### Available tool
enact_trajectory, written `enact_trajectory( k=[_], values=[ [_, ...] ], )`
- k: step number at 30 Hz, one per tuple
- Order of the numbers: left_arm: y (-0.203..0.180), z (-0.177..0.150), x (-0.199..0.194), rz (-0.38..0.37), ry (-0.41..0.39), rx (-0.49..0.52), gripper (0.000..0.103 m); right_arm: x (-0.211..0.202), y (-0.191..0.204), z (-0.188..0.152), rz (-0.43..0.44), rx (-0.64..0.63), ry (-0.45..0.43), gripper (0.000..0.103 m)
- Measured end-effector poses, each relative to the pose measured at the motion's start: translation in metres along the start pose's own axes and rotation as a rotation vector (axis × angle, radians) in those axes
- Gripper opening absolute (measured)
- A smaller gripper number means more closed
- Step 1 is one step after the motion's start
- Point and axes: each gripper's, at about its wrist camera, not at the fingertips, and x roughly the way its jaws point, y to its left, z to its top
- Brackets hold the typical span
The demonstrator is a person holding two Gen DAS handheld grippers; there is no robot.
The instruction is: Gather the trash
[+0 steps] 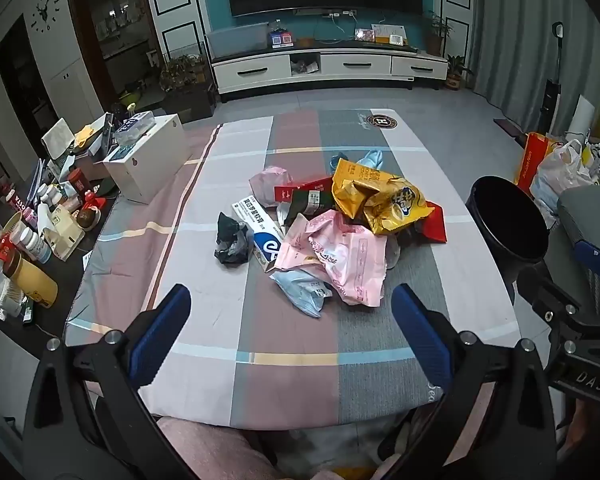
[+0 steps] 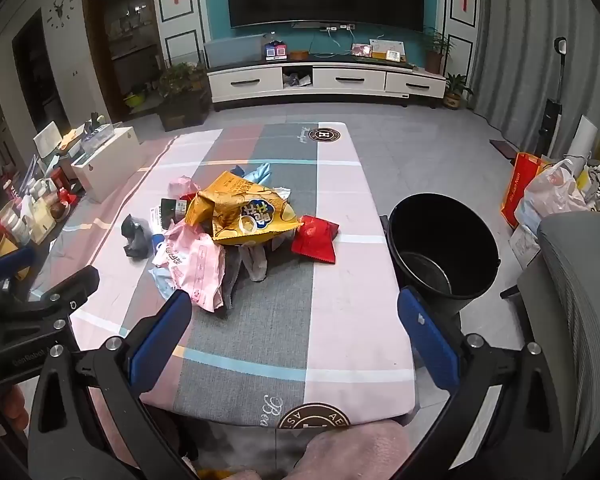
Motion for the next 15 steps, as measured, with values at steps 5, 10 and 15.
enact_trajectory(
  k=[5,10,15],
  values=[
    [-0.0005,0.0014,0.0004,0.000,-0.002,-0.003,0.100,-0.0002,0.0003,0.0008,0.000,-0.004,0.003,0.100],
    [-0.0015,0.0013,-0.0001,0.001,-0.008,-0.005,0.100,-0.0035,-0.0052,0.0066,0.002,-0.001,0.005,0.100],
    [-0.0018,0.0020,-0.0012,-0.001,-0.009,-0.005,0.100,-0.0025,-0.0010,0.0035,-0.002,-0.003,0.004,0.100]
  ],
)
